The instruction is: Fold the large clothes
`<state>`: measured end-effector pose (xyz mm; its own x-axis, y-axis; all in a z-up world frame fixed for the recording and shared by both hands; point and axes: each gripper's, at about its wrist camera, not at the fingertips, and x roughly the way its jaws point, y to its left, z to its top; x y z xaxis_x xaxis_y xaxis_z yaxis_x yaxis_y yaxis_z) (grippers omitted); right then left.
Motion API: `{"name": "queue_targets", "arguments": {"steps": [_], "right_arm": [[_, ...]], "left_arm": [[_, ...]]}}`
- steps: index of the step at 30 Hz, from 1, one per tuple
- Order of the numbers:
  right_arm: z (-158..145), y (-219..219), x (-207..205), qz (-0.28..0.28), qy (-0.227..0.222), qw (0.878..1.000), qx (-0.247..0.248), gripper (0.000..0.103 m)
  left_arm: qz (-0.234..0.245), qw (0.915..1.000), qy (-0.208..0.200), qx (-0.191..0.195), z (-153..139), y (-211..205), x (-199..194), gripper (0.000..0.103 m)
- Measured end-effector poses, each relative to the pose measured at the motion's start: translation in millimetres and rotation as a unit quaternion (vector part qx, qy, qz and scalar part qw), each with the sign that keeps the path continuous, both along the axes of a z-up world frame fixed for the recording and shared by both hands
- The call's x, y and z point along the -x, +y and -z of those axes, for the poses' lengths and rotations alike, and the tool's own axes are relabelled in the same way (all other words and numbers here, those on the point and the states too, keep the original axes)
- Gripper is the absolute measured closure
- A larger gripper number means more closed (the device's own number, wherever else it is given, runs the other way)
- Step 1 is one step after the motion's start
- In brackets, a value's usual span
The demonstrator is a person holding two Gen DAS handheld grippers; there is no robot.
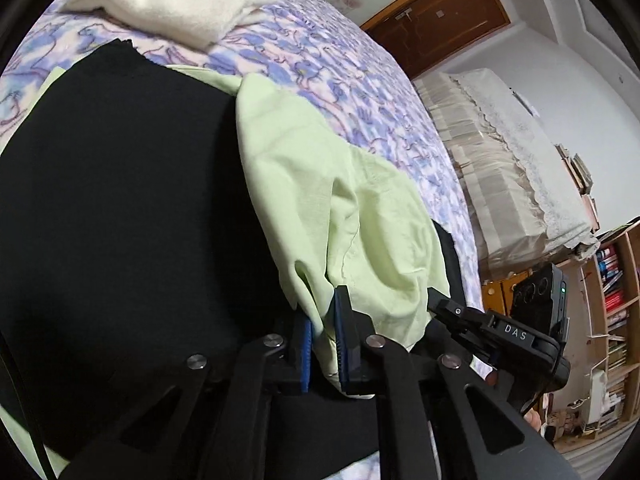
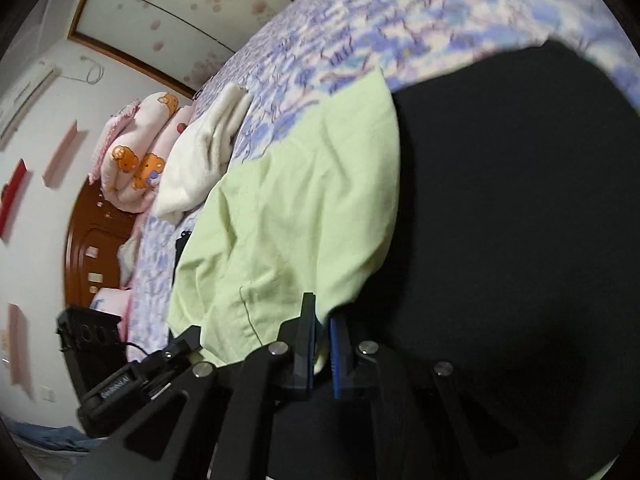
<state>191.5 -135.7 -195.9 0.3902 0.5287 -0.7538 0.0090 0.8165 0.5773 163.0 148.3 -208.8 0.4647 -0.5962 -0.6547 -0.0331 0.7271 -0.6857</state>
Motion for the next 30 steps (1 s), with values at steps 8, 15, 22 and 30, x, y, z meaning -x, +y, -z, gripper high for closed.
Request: {"name": "queue_targets", "arguments": {"steps": [8, 15, 22, 30], "right_arm": [[21.4, -3.0, 22.7, -0.007, 0.041, 0.997, 0.070, 0.098], [-5.3, 1.5, 23.5, -0.009, 0.026, 0.993, 0.118, 0.088], [-52.5, 12.0, 39.9, 0.021, -0.065, 0.983, 0.172, 0.085], [-36.1, 63.8, 14.8, -0.028, -0.099, 0.984, 0.144, 0.085]], "left_arm": [[0.019, 0.9971, 0.042, -0.060, 28.4, -20.6, 19.2, 0.096], [0.020, 0.9891, 0.016, -0.145, -4.2, -30.1, 24.0, 0.060], [-0.048, 0.9811, -0.057, -0.179, -55.4, -17.3, 41.5, 0.049], [-0.010, 0.9831, -0.071, -0.168, -38.8, -52.5, -7.8, 0.070]]}}
